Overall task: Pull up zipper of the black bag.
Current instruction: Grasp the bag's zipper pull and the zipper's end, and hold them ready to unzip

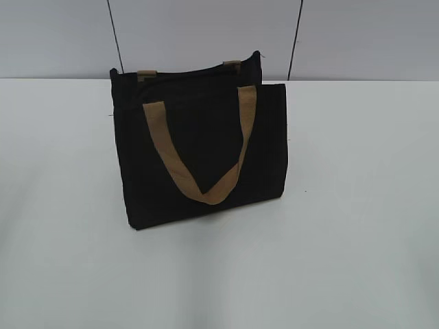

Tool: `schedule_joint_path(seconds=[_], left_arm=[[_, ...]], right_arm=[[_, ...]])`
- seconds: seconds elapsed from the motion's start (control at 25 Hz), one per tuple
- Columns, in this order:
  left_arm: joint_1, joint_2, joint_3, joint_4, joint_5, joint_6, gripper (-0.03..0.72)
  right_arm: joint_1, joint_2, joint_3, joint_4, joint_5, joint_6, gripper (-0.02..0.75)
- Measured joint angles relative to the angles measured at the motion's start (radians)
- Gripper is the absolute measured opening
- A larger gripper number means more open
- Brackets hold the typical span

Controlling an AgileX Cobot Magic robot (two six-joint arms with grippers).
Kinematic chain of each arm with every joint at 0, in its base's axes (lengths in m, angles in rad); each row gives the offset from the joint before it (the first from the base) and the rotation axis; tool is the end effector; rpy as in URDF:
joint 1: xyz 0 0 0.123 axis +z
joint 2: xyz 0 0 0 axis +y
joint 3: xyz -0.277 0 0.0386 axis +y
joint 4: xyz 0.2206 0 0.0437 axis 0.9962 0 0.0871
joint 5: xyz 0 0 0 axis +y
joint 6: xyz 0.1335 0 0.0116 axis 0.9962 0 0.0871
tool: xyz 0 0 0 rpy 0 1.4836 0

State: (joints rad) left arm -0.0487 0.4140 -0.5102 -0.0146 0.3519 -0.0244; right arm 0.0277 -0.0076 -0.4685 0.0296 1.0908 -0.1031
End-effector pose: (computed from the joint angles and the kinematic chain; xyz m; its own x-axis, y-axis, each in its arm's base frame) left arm 0.1092 -0.0060 0.3119 -0.1694 -0.0299 -0.9851 0.0472 0.9981 -0.0384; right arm 0.0144 0.0039 0.2320 -0.4965 -0.1031 -0.8619 -0.0951 0.9934 -0.0640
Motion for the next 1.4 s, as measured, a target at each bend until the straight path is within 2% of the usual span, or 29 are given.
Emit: schedule_joint_path(seconds=[0.24, 0.48, 0.64, 0.72, 0.84, 1.12, 1.4], left_arm=[[-0.043, 0.272, 0.193, -0.005, -0.586, 0.006, 0.512], [-0.060, 0.667, 0.236, -0.003, -0.848, 0.006, 0.509], [-0.126, 0.887, 0.236, -0.004, -1.042, 0.004, 0.509], [-0.168, 0.971, 0.235, 0.000, -1.098, -0.002, 0.509], [-0.197, 1.088, 0.231, 0.060, -1.176, -0.019, 0.508], [-0.193, 1.297, 0.133, 0.206, -1.282, -0.037, 0.479], [-0.184, 1.454, 0.054, 0.421, -1.298, -0.094, 0.470]], right_arm=[[0.000, 0.000, 0.000, 0.000, 0.000, 0.000, 0.503], [0.000, 0.000, 0.000, 0.000, 0.000, 0.000, 0.503], [0.000, 0.000, 0.000, 0.000, 0.000, 0.000, 0.503], [0.000, 0.000, 0.000, 0.000, 0.000, 0.000, 0.503], [0.000, 0.000, 0.000, 0.000, 0.000, 0.000, 0.503], [0.000, 0.000, 0.000, 0.000, 0.000, 0.000, 0.503], [0.000, 0.000, 0.000, 0.000, 0.000, 0.000, 0.503]])
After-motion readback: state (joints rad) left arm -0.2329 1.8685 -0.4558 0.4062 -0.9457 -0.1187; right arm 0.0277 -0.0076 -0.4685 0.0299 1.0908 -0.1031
